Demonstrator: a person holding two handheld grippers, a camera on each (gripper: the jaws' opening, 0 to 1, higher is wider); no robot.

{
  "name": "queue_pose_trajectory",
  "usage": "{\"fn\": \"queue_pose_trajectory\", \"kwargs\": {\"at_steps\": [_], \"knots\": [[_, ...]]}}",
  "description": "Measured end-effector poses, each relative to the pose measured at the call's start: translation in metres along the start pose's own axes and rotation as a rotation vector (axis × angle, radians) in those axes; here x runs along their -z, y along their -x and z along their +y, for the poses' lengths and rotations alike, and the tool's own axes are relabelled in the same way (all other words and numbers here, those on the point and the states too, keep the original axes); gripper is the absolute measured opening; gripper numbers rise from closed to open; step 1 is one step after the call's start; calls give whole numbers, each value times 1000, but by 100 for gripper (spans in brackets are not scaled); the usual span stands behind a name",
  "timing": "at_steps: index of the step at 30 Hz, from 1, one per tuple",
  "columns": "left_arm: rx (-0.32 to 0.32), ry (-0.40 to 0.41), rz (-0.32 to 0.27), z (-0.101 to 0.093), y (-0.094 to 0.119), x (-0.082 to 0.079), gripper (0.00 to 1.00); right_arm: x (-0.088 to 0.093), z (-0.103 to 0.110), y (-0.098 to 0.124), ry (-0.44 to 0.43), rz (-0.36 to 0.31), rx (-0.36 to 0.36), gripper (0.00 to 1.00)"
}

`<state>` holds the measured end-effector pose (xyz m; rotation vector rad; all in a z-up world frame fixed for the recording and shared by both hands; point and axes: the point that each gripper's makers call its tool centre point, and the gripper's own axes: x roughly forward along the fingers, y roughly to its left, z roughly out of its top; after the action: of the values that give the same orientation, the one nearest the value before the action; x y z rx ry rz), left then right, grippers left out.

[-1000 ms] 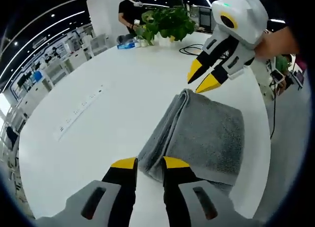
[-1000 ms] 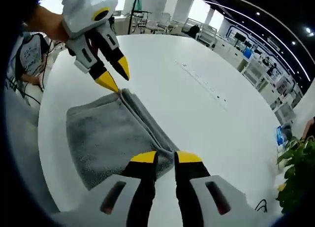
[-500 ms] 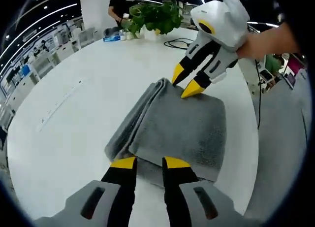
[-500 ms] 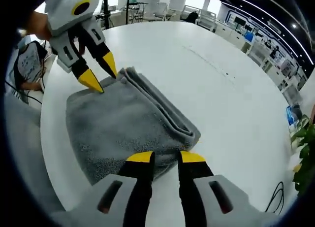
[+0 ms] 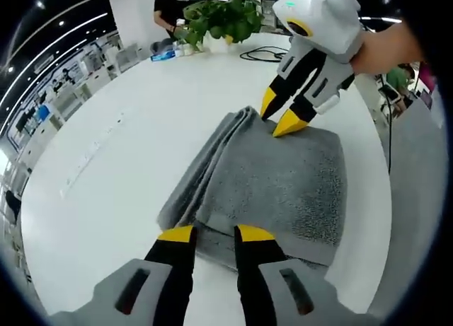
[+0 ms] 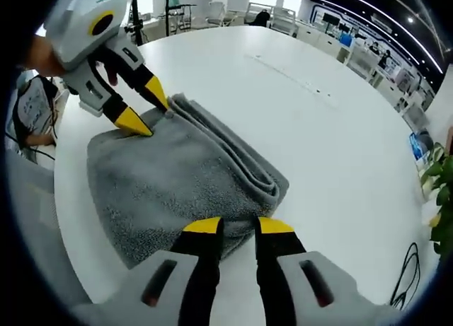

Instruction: Fold the towel on the table until its edges align and the towel forms a compact rectangular stack.

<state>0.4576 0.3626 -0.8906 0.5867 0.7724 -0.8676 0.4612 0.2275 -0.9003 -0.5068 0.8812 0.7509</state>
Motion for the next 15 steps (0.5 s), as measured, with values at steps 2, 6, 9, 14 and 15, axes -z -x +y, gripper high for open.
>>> {"fn": "queue_pose_trajectory", "kwargs": {"at_steps": [2, 6, 9, 14, 15], "knots": [[-1, 2, 1, 0, -1, 0, 23, 0, 0, 0, -6, -1, 1, 17], [-2, 2, 0, 1, 0, 0, 23, 0, 1, 0, 2, 6, 4, 17], [-6, 11, -4, 2, 1, -1, 23, -1, 0, 1, -21, 7, 5, 17], [-23, 36, -26, 4, 10, -4, 24, -6, -1, 6, -115, -42, -6, 19], [-31, 59, -34, 5, 13, -4, 25, -5, -1, 8, -116, -47, -3, 20]]}}
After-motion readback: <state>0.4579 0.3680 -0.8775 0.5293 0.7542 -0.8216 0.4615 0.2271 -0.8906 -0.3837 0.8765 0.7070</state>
